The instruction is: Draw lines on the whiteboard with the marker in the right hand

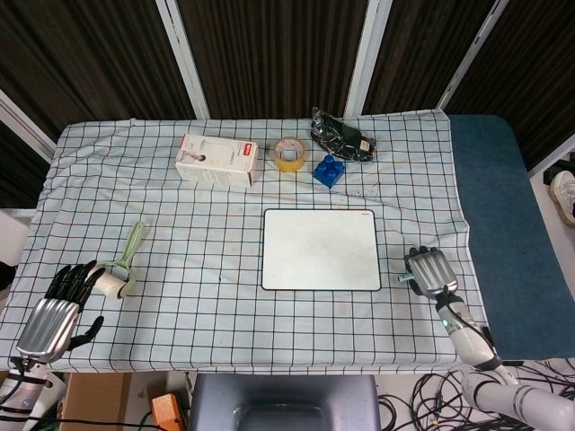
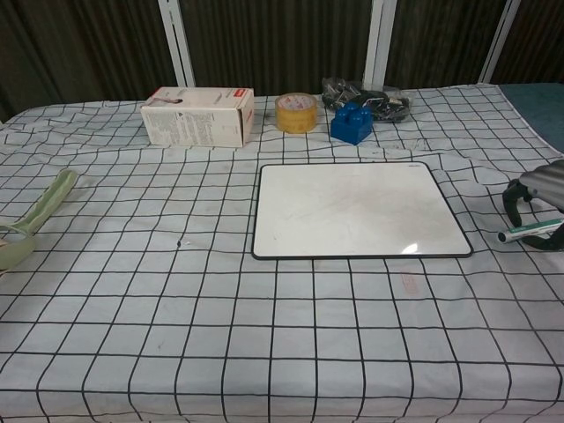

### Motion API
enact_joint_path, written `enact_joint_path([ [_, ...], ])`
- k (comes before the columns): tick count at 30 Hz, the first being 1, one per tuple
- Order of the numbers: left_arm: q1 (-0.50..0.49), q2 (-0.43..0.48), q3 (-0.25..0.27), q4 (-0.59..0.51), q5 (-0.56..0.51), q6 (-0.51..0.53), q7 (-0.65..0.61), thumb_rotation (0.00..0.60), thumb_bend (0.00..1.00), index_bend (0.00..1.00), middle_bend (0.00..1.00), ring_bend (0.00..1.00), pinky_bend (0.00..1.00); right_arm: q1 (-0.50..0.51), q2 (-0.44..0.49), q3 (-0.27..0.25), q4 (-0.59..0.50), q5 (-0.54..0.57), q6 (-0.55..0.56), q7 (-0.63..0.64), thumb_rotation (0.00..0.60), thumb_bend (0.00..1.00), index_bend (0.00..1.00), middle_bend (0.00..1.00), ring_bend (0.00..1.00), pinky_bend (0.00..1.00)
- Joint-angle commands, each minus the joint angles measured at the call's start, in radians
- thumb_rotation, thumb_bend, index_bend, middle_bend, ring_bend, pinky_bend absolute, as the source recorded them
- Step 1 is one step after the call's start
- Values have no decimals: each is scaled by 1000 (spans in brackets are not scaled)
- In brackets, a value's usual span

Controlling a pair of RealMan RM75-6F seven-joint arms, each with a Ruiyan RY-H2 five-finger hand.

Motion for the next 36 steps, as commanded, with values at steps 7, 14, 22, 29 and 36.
enact_joint_path([
  [7,1,0,0,0,-1,1,1,600,363,0,0,0,26,-1,0,-14,5,1,3,-19,600,295,604,371,313,422],
  [14,-1,0,-1,0,-1,0,1,600,362,0,0,0,26,-4,0,-29,8,-15,20,-42,600,300,767,518,447,472],
  [22,1,1,0,-3,-1,2,5,600,363,0,0,0,26,-6,-15,-36,27,-12,20,-56,600,307,823,560,503,530],
  [29,3,3,0,-4,-2,3,4,600,364,0,0,0,26,-8,-26,-35,46,-35,43,-29,600,339,979,689,654,629],
  [36,4,5,-2,-4,-5,5,-1,600,362,0,0,0,26,16,-10,40,13,-66,96,131,600,369,1000,728,696,698],
])
